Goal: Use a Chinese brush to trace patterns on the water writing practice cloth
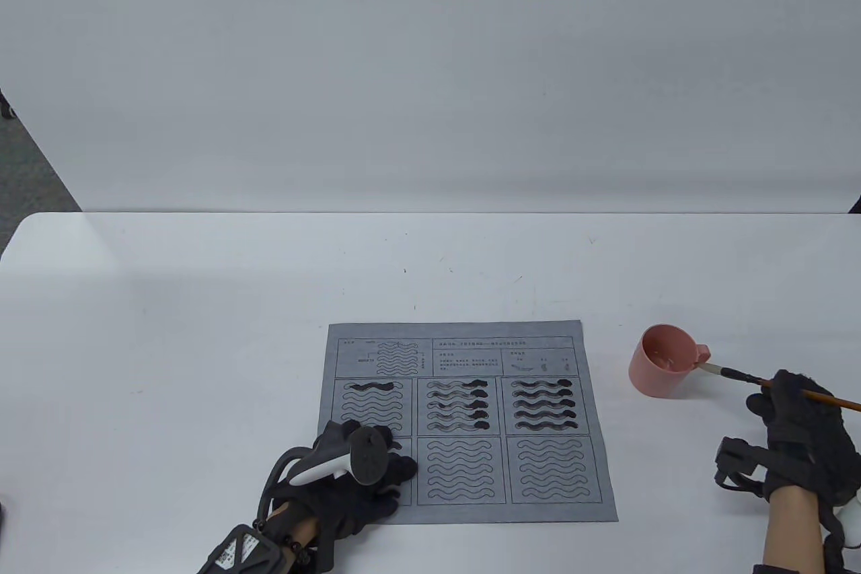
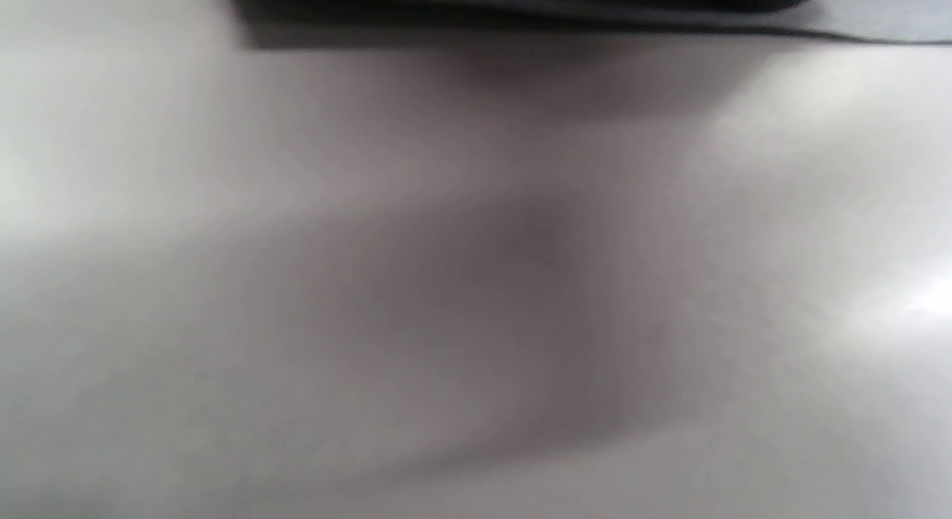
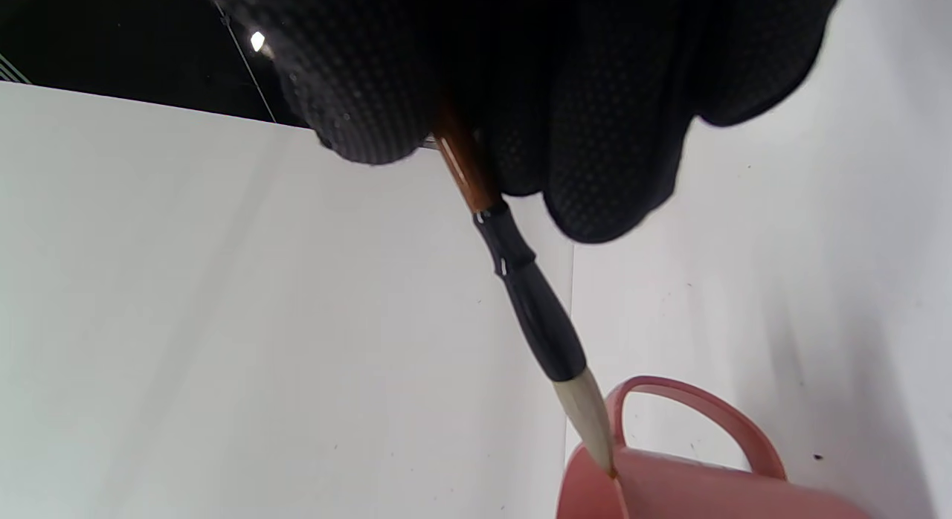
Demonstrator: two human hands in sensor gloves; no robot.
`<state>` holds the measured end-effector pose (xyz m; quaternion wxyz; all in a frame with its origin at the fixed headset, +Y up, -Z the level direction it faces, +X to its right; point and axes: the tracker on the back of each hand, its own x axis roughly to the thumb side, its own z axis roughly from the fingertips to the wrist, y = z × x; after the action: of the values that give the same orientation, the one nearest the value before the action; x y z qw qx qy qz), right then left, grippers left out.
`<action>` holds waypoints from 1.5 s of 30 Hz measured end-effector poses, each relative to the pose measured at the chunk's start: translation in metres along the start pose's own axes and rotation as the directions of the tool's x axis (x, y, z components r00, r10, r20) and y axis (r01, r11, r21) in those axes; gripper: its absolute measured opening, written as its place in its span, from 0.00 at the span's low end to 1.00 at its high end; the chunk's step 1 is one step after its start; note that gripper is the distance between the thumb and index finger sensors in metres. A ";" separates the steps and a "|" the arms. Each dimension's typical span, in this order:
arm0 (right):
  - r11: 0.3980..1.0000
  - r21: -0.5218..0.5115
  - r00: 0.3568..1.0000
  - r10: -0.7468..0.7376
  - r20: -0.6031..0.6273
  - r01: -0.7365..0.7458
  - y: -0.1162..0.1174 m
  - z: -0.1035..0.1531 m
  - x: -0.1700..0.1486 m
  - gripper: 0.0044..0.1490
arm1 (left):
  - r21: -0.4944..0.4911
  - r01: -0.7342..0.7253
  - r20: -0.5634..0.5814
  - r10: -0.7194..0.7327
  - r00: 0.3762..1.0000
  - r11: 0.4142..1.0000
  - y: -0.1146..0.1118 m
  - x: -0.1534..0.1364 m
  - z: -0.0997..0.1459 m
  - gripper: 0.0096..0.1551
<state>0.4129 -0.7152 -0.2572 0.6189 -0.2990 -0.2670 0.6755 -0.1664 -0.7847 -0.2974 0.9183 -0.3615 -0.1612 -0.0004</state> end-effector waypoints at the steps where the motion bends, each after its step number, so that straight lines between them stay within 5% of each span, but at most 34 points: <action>1: 1.000 -0.003 1.000 -0.003 -0.001 0.003 0.000 0.000 0.000 0.22 | 0.000 0.000 0.000 0.000 1.000 1.000 0.000 0.000 0.000 0.38; 15: 0.995 0.096 0.993 -0.002 0.118 -0.009 0.017 0.010 0.014 0.21 | -0.005 -0.002 0.000 0.002 1.000 1.000 -0.001 0.000 0.000 0.38; 33: 0.994 0.005 0.991 0.110 0.075 -0.111 0.004 0.005 0.009 0.21 | -0.005 -0.002 0.000 0.002 1.000 1.000 -0.001 0.000 -0.001 0.38; 45: 0.996 0.094 0.993 -0.016 0.117 0.005 0.011 0.007 0.011 0.21 | -0.005 -0.002 0.000 0.002 1.000 1.000 -0.001 0.000 -0.001 0.38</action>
<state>0.3994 -0.7048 -0.2617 0.6190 -0.2280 -0.2728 0.7003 -0.1668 -0.7859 -0.2974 0.9173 -0.3642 -0.1608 0.0002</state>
